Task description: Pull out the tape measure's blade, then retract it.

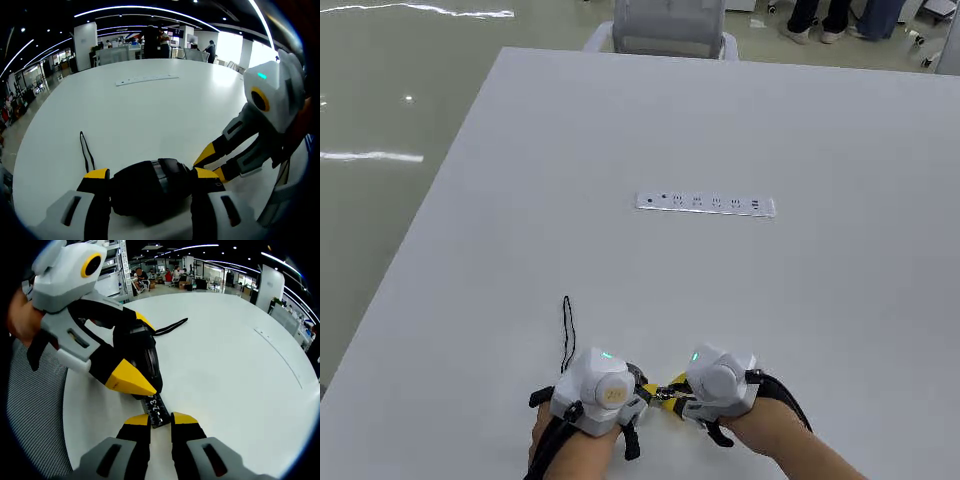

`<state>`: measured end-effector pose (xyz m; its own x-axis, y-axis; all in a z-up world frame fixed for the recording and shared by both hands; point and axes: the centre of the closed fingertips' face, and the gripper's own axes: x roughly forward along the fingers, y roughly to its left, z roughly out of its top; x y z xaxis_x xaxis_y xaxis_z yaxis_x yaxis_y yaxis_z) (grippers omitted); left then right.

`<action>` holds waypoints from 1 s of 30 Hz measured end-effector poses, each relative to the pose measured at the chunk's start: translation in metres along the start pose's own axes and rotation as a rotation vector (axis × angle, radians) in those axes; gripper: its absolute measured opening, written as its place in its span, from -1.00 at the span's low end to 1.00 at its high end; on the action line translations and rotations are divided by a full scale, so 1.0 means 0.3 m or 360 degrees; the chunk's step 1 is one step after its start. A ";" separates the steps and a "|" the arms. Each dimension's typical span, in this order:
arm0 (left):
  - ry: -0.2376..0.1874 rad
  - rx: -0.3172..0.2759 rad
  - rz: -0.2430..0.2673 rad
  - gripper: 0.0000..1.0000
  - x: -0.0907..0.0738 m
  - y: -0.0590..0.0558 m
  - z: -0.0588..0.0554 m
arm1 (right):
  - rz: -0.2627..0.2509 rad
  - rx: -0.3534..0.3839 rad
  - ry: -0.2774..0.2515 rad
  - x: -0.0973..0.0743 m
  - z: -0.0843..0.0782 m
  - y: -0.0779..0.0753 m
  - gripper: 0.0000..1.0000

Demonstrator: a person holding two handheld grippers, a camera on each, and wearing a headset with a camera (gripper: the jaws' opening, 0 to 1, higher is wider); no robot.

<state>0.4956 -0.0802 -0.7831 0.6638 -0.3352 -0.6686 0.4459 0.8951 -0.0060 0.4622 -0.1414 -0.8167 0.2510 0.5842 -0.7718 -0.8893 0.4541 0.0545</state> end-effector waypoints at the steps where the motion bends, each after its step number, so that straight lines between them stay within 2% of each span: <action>1: 0.0000 -0.0004 -0.0001 0.23 0.000 0.000 0.000 | -0.0001 -0.0001 -0.0001 0.002 0.002 -0.001 -0.73; 30: -0.0011 -0.0018 -0.0009 0.24 0.000 0.002 0.004 | 0.0024 -0.0024 -0.0030 0.032 0.038 0.011 -0.73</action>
<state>0.4965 -0.0801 -0.7823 0.6653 -0.3422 -0.6635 0.4430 0.8964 -0.0180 0.4659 -0.1266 -0.8168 0.2443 0.6035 -0.7590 -0.8988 0.4347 0.0564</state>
